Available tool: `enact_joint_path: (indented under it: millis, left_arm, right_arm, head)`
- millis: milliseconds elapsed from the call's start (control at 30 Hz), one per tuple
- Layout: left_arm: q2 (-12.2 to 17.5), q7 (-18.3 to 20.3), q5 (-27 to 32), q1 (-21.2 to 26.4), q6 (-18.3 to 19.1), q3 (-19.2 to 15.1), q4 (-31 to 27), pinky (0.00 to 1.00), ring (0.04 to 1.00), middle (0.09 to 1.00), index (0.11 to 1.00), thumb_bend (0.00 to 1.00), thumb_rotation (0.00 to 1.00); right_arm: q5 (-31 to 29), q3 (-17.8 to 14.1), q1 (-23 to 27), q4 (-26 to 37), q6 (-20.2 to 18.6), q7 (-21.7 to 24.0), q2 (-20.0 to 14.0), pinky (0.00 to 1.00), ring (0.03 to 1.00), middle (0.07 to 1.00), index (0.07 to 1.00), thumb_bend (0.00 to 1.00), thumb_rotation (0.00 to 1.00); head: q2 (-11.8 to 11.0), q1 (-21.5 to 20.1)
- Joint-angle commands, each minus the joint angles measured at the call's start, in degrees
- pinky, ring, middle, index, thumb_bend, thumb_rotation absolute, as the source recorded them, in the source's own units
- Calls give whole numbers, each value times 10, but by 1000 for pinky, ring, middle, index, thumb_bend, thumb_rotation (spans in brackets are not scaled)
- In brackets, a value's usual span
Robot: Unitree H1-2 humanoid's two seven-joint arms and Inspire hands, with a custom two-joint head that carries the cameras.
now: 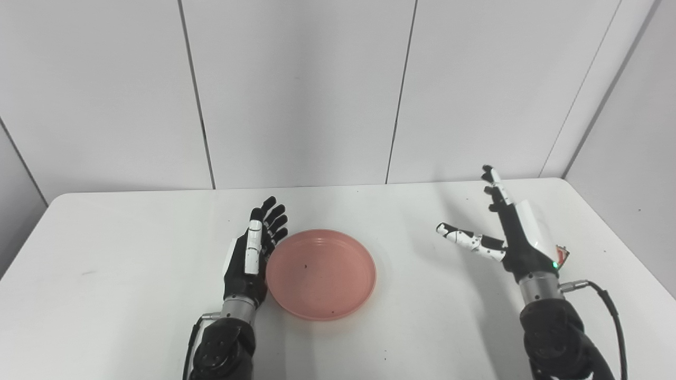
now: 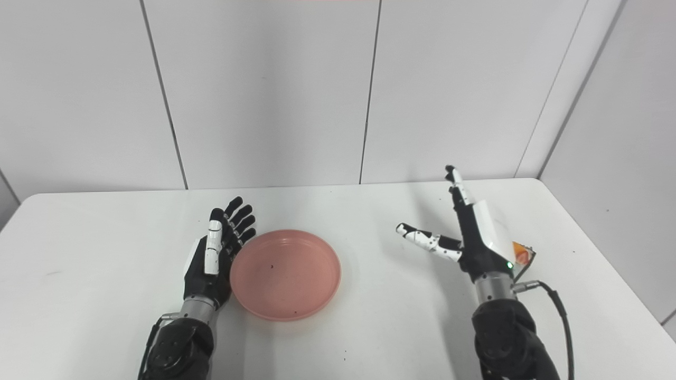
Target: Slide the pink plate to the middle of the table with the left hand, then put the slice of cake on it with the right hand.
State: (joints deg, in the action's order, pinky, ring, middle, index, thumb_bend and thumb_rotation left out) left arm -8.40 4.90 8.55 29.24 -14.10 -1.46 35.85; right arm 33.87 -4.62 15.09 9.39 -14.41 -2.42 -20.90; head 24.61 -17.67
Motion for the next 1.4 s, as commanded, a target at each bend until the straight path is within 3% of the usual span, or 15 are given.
enact_joint_path:
  millis: [0,233,333,400,567,767,1167,1367]
  left_arm:
    - [10,10,7,-32,-11,-6,40,887,900,895,879,720,967]
    - [20,28,17,-28,-16,-9,52,875,895,893,876,734,952]
    - [23,31,17,-25,-22,-10,62,862,884,882,871,754,936]
    - [25,35,18,-24,-22,-11,68,867,884,881,871,764,927]
    - [26,35,18,-22,-22,-13,71,861,878,875,866,767,918]
    - [26,34,16,-25,-24,-12,67,856,876,873,861,763,924]
    - [26,32,13,-31,-21,-10,61,853,878,873,860,773,926]
    - [26,33,10,-32,-24,-7,60,853,877,874,861,770,934]
  right_arm:
    - [23,-5,18,25,-26,-1,-14,741,871,927,957,650,490]
    - [113,11,24,23,-102,17,-34,751,883,916,947,714,423]
    - [147,15,26,15,-122,32,-38,929,951,921,937,718,402]
    - [162,10,27,10,-125,43,-36,982,967,927,936,722,401]
    - [208,-10,34,-21,-125,86,-26,908,934,928,918,743,332]
    - [251,-27,38,-45,-125,100,-24,992,939,924,905,740,315]
    - [285,-78,32,-62,-125,140,-29,1000,941,929,917,775,457]
    - [272,-86,32,-94,-125,126,-37,1000,938,923,915,815,538]
  head:
    - [2,-7]
    - [2,-32]
    - [1,-35]
    - [-1,-36]
    - [-1,-36]
    - [-2,-38]
    - [-7,-33]
    - [-6,-31]
